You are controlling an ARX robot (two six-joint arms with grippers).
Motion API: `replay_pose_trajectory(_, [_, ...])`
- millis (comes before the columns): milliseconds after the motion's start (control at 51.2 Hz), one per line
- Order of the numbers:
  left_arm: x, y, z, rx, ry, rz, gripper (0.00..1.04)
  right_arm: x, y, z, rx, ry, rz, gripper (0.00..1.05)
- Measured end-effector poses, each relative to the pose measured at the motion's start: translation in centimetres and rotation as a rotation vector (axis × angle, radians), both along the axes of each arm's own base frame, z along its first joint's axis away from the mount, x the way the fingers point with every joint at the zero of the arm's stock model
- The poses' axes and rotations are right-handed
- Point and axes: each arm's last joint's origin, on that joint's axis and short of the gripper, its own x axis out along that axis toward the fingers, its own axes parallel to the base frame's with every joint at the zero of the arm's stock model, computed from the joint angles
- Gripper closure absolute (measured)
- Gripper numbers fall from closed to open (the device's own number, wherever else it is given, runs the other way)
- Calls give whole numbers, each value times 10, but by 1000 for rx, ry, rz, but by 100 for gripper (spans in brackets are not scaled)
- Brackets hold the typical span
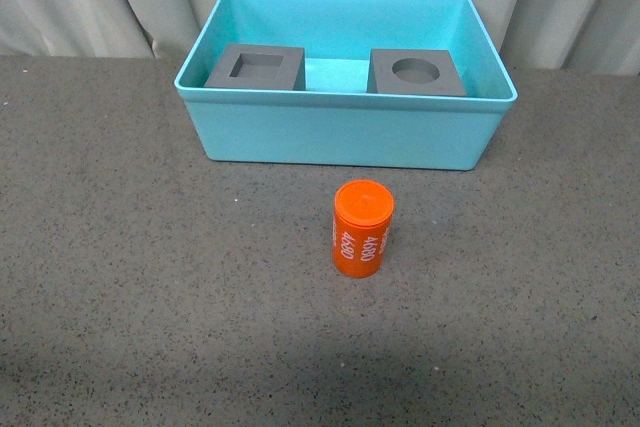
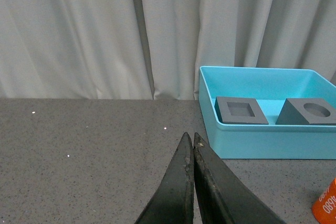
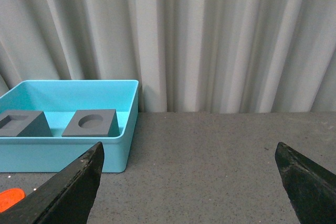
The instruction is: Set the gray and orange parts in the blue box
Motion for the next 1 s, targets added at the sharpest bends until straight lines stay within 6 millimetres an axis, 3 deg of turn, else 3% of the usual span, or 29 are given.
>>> replay_pose_trajectory(723, [-21,0,-3,0,6,0,101,0,0,0,0,-1,0,10])
replay_pose_trajectory(801, [-21,0,-3,0,6,0,90,0,0,0,-8,5,2,10])
replay_pose_trajectory(879, [-21,0,-3,0,6,0,77,2,3,-4,-110,127,58,10])
replay_pose_trajectory(996, [-21,0,-3,0,5,0,56,19,16,-11,-278,244,188,10])
